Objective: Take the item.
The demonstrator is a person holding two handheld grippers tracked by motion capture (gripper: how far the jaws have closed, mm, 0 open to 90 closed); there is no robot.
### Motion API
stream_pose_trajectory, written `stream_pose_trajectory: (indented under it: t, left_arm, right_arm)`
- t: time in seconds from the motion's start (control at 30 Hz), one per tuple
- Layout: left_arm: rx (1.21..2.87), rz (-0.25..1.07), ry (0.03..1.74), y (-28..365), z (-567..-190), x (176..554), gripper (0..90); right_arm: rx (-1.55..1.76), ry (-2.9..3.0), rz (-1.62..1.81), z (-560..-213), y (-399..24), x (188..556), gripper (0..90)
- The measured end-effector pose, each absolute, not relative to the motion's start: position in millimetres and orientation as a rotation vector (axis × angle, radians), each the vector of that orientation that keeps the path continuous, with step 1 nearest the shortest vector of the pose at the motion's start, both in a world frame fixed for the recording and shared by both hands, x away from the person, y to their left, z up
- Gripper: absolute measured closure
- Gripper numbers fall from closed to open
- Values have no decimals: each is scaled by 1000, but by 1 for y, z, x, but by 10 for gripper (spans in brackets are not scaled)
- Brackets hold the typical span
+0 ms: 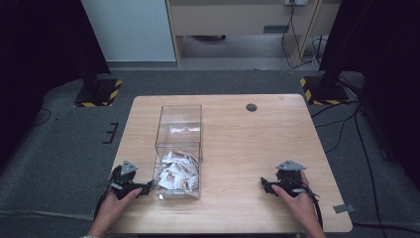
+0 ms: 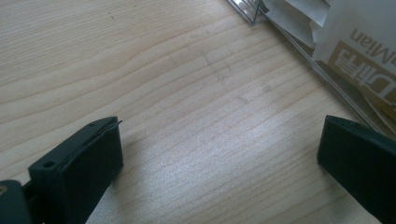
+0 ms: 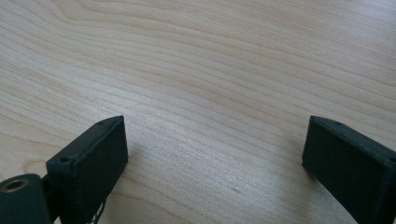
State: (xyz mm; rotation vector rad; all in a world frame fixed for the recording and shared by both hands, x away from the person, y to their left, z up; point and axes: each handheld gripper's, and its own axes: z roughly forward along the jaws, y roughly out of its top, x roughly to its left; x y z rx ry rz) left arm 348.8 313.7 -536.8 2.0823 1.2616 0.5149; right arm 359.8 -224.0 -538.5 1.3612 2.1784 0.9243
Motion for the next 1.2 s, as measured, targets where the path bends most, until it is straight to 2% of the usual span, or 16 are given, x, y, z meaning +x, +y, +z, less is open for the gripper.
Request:
stream_pose_trajectory:
  t: [0.43,1.2]
  left_arm:
    - [2082,515,1262,314,-537,349,0]
    - [2083,515,1262,314,-537,349,0]
  right_arm:
    - [1382,2196,968,-535,-222,358,75]
    - [1226,2273,1039,-489,-188,357,175]
